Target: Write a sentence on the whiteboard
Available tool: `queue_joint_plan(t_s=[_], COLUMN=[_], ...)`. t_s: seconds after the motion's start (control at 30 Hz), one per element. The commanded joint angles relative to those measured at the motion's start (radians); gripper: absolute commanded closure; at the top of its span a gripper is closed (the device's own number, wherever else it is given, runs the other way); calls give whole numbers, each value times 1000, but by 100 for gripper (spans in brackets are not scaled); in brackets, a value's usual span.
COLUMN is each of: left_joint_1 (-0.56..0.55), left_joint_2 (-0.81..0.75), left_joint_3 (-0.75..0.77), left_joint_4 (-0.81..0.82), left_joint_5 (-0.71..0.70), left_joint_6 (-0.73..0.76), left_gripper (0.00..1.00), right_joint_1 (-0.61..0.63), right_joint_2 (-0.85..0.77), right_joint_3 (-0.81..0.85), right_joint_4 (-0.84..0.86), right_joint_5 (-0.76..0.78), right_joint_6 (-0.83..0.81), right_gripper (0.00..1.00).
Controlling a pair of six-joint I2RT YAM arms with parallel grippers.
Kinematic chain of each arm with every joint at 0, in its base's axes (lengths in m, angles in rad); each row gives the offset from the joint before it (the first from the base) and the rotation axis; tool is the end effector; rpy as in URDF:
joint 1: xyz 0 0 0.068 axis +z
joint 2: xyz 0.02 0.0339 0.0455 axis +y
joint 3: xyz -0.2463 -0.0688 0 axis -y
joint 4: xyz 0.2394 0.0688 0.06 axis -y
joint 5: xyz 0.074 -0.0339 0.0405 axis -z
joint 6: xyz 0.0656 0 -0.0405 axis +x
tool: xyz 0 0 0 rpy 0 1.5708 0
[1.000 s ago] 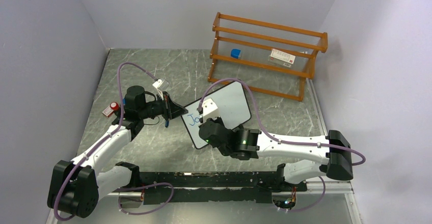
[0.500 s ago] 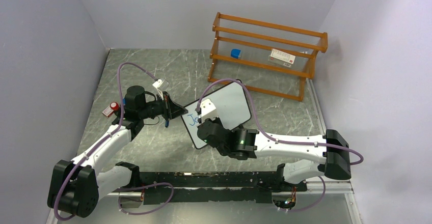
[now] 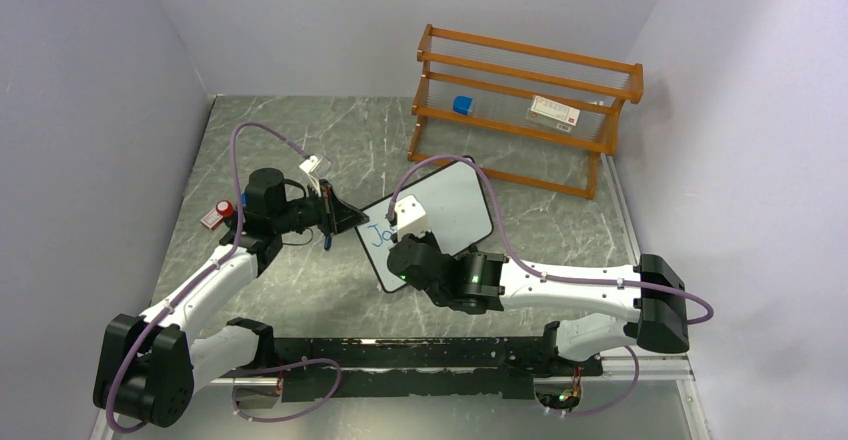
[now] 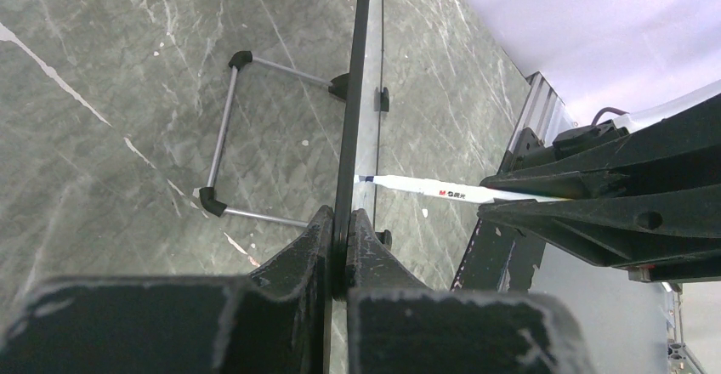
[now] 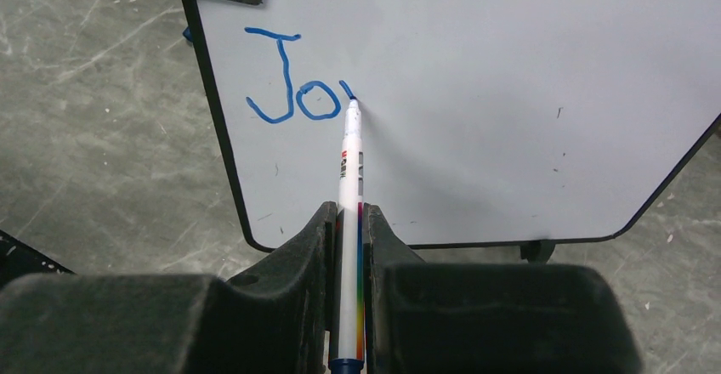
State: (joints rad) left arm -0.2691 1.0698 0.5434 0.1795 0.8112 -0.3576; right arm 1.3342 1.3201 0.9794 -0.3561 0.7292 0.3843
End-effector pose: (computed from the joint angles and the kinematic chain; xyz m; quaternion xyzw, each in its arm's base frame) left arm 0.2292 -0.1126 0.2206 0.1932 0.7614 -0.4700 0.4026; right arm 0.1125 0.2803 0.2498 -0.2529 0.8218 0.0885 0.5029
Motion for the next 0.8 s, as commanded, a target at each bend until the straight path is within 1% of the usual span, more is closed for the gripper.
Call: queue_joint_plan(t_s=[0.0, 0.77], left_joint_1=[9, 11], left_joint_2=[25, 25], left_joint_3=[0, 1], left_joint_4=[-51, -55], left_joint_5=[-87, -92], left_joint_6=[57, 59], left_gripper=[95, 95], right_joint_1=[-12, -12], right_joint_2=[-10, -25], right_joint_3=[-19, -27], right_joint_4=[-33, -45], right_joint_5=[18, 16], right_joint_6=[23, 39], right_gripper=[100, 100])
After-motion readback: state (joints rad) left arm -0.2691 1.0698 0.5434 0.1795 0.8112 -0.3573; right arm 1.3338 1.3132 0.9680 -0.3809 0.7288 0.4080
